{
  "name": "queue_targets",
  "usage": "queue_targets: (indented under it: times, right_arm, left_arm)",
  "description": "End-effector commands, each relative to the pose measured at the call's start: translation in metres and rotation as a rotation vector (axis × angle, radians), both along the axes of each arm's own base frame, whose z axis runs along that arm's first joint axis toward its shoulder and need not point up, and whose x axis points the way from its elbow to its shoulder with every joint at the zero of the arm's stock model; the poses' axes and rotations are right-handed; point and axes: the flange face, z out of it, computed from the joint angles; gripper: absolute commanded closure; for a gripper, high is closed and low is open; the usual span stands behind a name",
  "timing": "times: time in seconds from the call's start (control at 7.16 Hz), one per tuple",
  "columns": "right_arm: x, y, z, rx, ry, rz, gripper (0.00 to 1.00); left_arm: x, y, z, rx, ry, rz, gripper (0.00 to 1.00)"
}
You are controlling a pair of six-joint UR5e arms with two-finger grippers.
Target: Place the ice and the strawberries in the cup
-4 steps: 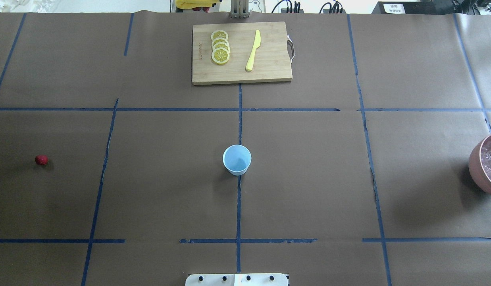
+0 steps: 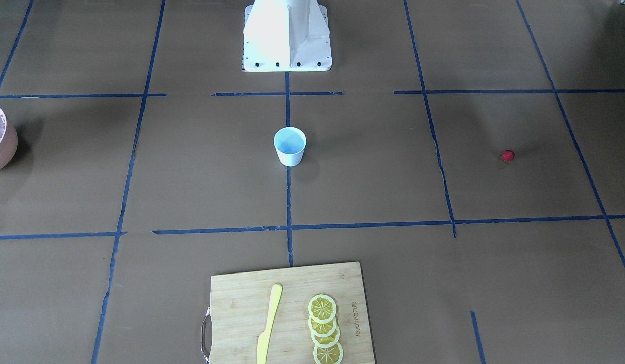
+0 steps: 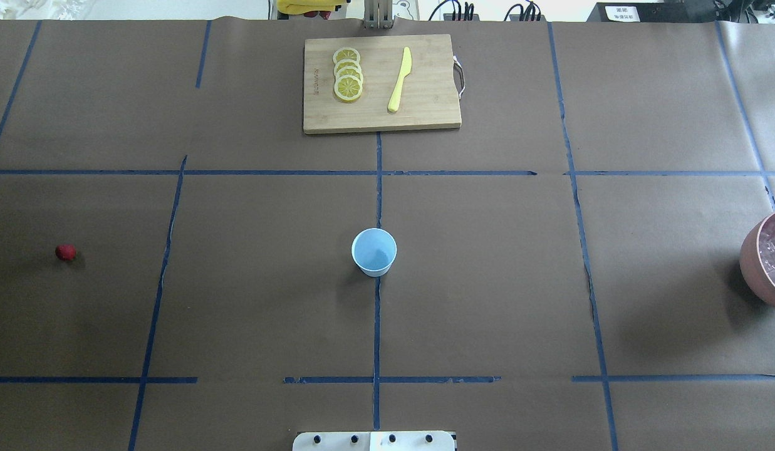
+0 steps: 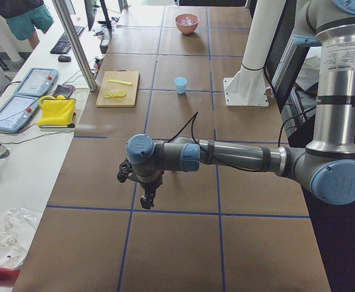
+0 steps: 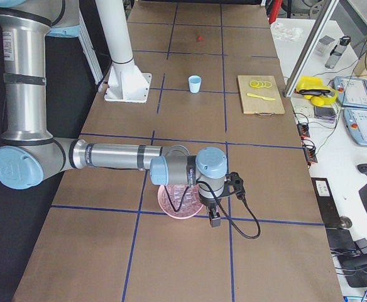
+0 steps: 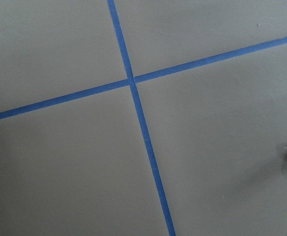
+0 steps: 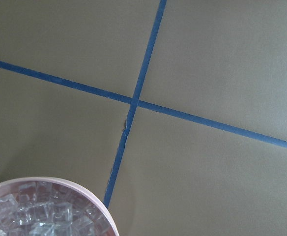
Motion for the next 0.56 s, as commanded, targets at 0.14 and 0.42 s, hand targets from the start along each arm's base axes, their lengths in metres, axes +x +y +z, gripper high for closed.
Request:
queue_targets:
  times: [0.14, 0.42]
  right_arm:
    - [-0.023, -0.005, -0.007, 0.015, -0.020, -0.041, 0.00]
    - [-0.066, -0.001, -0.016, 0.011, -0.076, 0.029, 0.00]
  left_arm:
    - [0.000, 0.000, 0.000, 0.000, 0.000, 0.000, 0.00]
    - [0.000, 0.000, -0.001, 0.002, 0.000, 0.000, 0.00]
